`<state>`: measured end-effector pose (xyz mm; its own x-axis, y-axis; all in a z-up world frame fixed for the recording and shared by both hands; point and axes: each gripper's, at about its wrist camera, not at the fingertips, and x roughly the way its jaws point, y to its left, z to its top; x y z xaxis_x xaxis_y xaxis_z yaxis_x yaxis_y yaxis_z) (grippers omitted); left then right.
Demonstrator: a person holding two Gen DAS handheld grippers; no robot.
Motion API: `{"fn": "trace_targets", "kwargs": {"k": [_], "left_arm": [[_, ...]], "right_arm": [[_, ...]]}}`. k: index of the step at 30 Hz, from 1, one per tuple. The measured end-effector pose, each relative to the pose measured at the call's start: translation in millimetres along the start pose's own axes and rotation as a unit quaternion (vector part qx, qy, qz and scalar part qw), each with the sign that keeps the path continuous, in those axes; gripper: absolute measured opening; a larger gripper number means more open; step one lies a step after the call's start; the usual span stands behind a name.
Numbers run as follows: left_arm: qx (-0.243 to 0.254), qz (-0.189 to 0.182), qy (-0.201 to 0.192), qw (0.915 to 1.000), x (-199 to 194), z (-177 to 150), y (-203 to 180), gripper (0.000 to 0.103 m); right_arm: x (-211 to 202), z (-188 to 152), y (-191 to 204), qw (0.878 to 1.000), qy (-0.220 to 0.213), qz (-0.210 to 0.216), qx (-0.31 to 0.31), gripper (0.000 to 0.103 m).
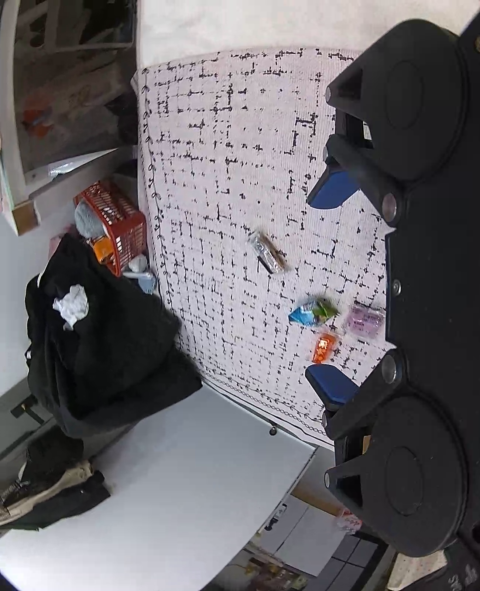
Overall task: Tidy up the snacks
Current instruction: 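Move both tools back over the remaining snacks, then grasp the pink pastry pack with the left tool while the right tool grasps the small clear packet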
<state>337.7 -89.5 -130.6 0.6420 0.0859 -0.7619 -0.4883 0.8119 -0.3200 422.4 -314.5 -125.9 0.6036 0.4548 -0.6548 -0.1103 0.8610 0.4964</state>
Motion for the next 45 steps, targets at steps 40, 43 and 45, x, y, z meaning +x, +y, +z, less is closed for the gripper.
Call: {"fn": "trace_targets", "kwargs": {"k": [40,43,45], "left_arm": [[-0.092,0.047,0.051,0.9934,124.8,11.7,0.8,0.036],[-0.085,0.048,0.053,0.9938,127.1,17.1,3.3,0.036],[-0.081,0.047,0.058,0.9939,128.9,21.3,5.1,0.036]], "right_arm": [[150.2,15.5,-41.0,0.991,0.028,-0.022,0.131,0.064],[156.2,16.5,-37.7,0.991,0.021,-0.027,0.128,0.063],[159.4,17.4,-37.2,0.991,0.015,-0.033,0.13,0.062]]}}
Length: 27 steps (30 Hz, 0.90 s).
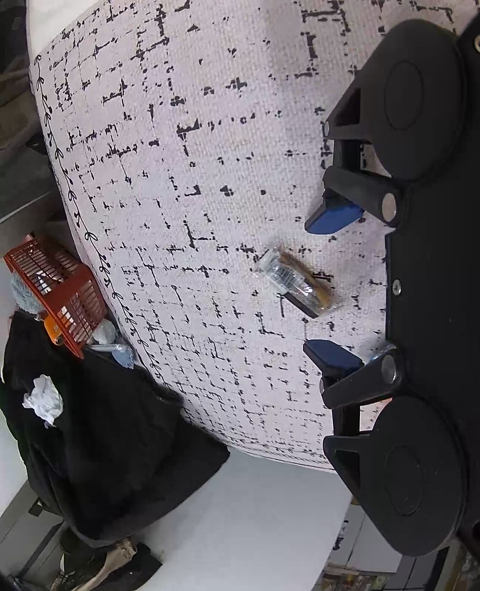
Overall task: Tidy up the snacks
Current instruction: 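Grasp the pink pastry pack with the left tool while the right tool grasps the small clear packet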
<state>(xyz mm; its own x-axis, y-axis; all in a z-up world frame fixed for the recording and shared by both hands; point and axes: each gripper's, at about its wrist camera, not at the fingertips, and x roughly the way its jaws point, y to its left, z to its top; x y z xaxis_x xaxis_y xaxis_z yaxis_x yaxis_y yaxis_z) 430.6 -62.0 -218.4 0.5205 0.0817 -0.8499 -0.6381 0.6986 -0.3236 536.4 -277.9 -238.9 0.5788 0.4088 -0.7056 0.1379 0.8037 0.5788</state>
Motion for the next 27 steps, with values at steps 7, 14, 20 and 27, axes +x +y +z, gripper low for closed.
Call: {"fn": "trace_targets", "kwargs": {"k": [7,14,20,27], "left_arm": [[0.022,0.005,0.004,0.9997,-4.9,13.3,4.0,0.036],[0.033,0.008,-0.002,0.9994,-16.3,23.3,15.2,0.036],[0.03,-0.001,-0.011,0.9995,-35.1,24.7,24.4,0.036],[0.035,-0.018,-0.03,0.9988,-67.4,26.3,30.4,0.035]], "right_arm": [[10.3,7.5,4.4,1.0,-0.016,-0.024,0.012,0.055],[16.8,10.1,5.7,0.999,-0.017,-0.046,-0.001,0.019],[4.9,3.5,15.6,0.998,0.001,-0.052,-0.022,0.018],[-24.3,-3.1,40.6,0.998,-0.006,-0.023,-0.059,0.018]]}}
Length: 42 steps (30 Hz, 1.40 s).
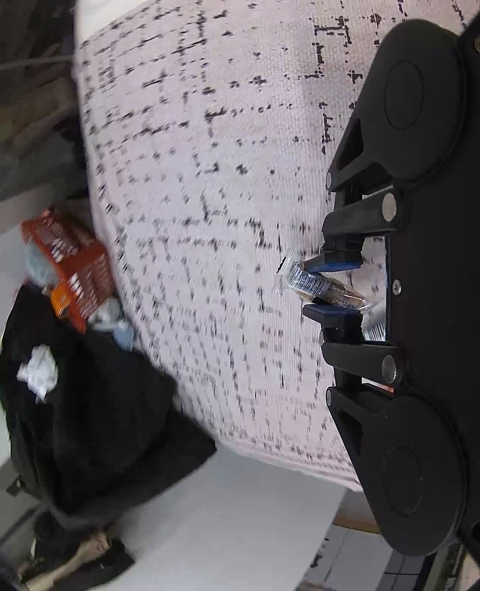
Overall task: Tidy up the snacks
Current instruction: 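Grasp the pink pastry pack with the left tool while the right tool grasps the small clear packet, then carry both snacks over the box and open both tools to drop them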
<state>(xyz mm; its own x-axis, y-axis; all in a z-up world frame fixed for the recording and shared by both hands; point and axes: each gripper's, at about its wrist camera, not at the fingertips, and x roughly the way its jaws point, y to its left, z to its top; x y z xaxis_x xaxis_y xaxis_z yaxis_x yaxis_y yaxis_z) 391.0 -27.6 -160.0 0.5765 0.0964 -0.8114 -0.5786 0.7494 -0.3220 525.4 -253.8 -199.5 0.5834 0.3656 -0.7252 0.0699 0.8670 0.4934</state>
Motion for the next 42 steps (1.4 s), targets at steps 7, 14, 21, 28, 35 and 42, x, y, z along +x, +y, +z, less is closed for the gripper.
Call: {"fn": "trace_targets", "kwargs": {"k": [7,14,21,28,35,42], "left_arm": [[0.014,-0.017,-0.03,0.9993,-43.6,7.3,12.9,0.035],[0.004,-0.021,-0.057,0.9981,-80.6,17.1,36.1,0.035],[-0.008,-0.02,-0.076,0.9969,-116.0,26.7,66.1,0.035],[-0.024,-0.013,-0.092,0.9954,-138.4,35.0,95.6,0.035],[-0.047,-0.005,-0.092,0.9946,-149.7,37.6,127.5,0.035],[-0.065,-0.002,-0.087,0.9941,-155.8,38.8,154.0,0.036]], "right_arm": [[-36.2,-0.4,24.4,0.998,-0.02,0.035,-0.041,0.018],[-65.5,-16.1,54.0,0.994,-0.026,0.058,-0.089,0.018],[-91.8,-25.8,81.4,0.987,-0.044,0.074,-0.132,0.018],[-101.6,-40.9,106.6,0.981,-0.046,0.088,-0.166,0.018],[-108.5,-57.9,135.2,0.974,-0.045,0.104,-0.198,0.018],[-112.4,-77.3,162.6,0.966,-0.04,0.116,-0.226,0.018]]}}
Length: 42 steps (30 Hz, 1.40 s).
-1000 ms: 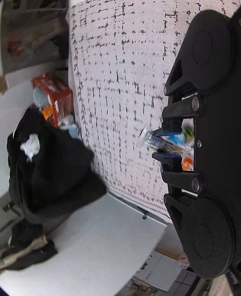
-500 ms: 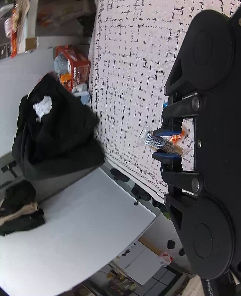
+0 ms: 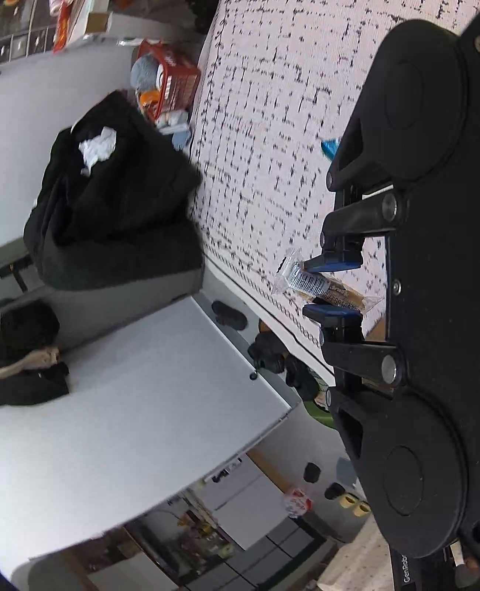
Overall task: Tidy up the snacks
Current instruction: 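Carry both snacks over the box and open both tools to drop them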
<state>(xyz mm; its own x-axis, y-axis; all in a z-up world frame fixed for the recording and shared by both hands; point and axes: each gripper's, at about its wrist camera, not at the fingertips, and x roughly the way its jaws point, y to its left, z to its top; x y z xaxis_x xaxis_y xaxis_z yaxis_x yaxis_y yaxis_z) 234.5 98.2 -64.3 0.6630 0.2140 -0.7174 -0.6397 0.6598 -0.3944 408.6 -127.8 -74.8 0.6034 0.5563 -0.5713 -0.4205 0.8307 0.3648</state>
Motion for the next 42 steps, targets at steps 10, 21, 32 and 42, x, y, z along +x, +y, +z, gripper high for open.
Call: {"fn": "trace_targets", "kwargs": {"k": [10,21,32,42], "left_arm": [[-0.03,-0.003,0.027,0.9992,6.9,-4.4,34.4,0.036],[-0.057,0.006,0.047,0.9972,14.7,3.7,65.2,0.043],[-0.057,0.004,0.06,0.9966,21.0,9.9,70.9,0.063],[-0.037,0.007,0.059,0.9976,19.4,9.2,62.2,0.084]], "right_arm": [[14.9,-20.7,52.8,0.998,0.021,0.024,-0.05,0.018],[38.3,-42.8,94.6,0.994,0.055,0.042,-0.086,0.018],[53.6,-47.3,105.7,0.994,0.048,0.049,-0.084,0.027],[45.2,-38.4,87.2,0.996,0.054,0.026,-0.058,0.043]]}}
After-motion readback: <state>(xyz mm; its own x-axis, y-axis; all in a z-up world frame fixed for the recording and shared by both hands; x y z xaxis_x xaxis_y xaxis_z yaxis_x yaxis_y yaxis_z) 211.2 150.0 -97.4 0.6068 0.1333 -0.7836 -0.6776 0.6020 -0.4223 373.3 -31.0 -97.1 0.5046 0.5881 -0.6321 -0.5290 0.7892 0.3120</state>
